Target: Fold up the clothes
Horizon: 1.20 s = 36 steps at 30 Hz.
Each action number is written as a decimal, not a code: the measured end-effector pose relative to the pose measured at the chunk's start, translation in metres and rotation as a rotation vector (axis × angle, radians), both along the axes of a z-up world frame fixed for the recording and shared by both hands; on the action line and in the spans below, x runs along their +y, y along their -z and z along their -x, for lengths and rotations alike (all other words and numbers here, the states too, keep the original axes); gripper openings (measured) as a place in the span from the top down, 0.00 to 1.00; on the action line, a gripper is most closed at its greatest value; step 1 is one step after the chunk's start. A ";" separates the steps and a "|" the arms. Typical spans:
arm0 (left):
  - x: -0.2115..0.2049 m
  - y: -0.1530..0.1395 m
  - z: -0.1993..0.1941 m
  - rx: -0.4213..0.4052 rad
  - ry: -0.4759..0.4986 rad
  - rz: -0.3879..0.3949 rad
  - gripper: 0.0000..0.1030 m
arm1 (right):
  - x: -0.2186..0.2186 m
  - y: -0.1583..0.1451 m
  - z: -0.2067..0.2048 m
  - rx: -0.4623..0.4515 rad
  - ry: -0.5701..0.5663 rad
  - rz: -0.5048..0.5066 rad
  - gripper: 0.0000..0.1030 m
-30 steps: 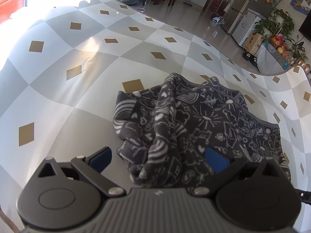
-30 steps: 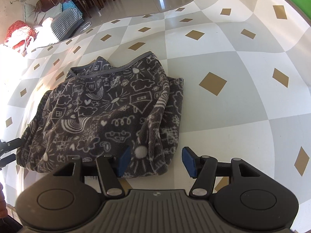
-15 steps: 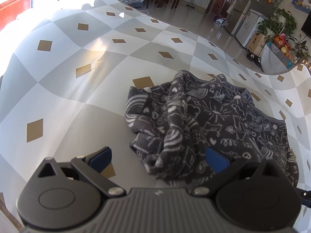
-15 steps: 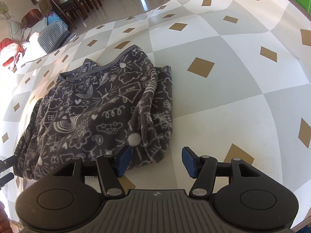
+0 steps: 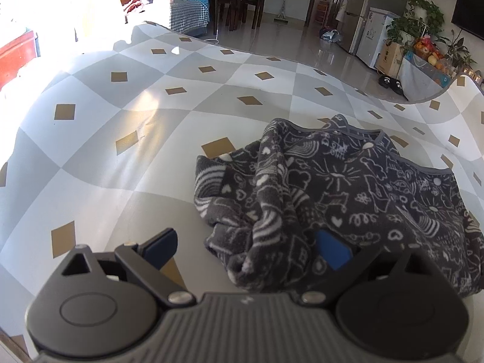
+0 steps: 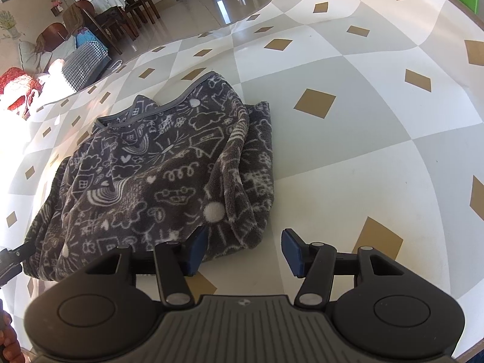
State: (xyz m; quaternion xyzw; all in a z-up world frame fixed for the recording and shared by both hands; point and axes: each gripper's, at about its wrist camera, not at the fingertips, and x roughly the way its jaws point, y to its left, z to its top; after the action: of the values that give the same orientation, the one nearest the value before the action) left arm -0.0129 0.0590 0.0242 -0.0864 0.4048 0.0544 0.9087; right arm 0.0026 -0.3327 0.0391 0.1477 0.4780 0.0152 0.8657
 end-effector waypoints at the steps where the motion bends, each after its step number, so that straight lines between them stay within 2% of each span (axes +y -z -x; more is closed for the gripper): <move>1: -0.002 0.001 -0.001 -0.001 0.006 -0.011 0.06 | 0.001 0.001 0.000 -0.002 -0.003 0.003 0.49; 5: -0.003 0.007 -0.003 0.009 0.005 -0.031 0.15 | 0.004 0.004 0.002 -0.018 0.002 0.020 0.59; 9: 0.004 0.013 -0.003 0.022 -0.022 0.021 0.23 | 0.000 0.007 0.004 -0.037 0.041 0.039 0.77; 12: 0.008 0.014 -0.001 0.027 -0.042 0.020 0.24 | -0.003 0.007 0.005 -0.055 0.066 0.045 0.85; 13: 0.009 0.014 -0.001 0.030 -0.052 0.021 0.24 | -0.003 0.007 0.005 -0.064 0.080 0.069 0.90; 15: 0.014 0.015 0.000 0.035 -0.075 0.036 0.24 | -0.010 0.008 0.005 -0.063 0.134 0.127 0.93; 16: 0.017 0.015 0.000 0.039 -0.088 0.048 0.24 | -0.015 0.009 0.005 -0.061 0.163 0.156 0.93; 17: 0.020 0.017 0.000 0.049 -0.097 0.057 0.24 | -0.021 0.010 0.005 -0.052 0.187 0.139 0.93; 19: 0.027 0.022 0.001 0.075 -0.123 0.081 0.23 | -0.034 0.014 0.005 -0.032 0.230 0.061 0.93; 22: 0.036 0.028 0.002 0.099 -0.164 0.156 0.21 | -0.039 0.010 0.005 -0.043 0.226 0.044 0.92; 23: 0.037 0.030 0.002 0.108 -0.170 0.159 0.19 | -0.038 0.009 0.006 -0.048 0.216 0.038 0.91; 25: 0.037 0.032 0.002 0.119 -0.177 0.138 0.11 | -0.036 0.007 0.006 -0.056 0.200 0.023 0.86; 29: 0.036 0.031 0.003 0.130 -0.190 0.133 0.09 | -0.031 0.004 0.009 -0.078 0.189 0.011 0.81; 32: 0.033 0.021 0.007 0.092 -0.200 0.114 0.09 | -0.029 -0.001 0.011 -0.113 0.187 0.017 0.78; 36: 0.030 0.004 0.013 0.012 -0.216 0.082 0.08 | -0.023 -0.009 0.014 -0.167 0.159 -0.023 0.75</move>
State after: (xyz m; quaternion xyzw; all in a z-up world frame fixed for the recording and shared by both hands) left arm -0.0258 0.0894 0.0206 -0.1663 0.4005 0.1362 0.8907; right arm -0.0113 -0.3558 0.0480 0.1934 0.3909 -0.0359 0.8992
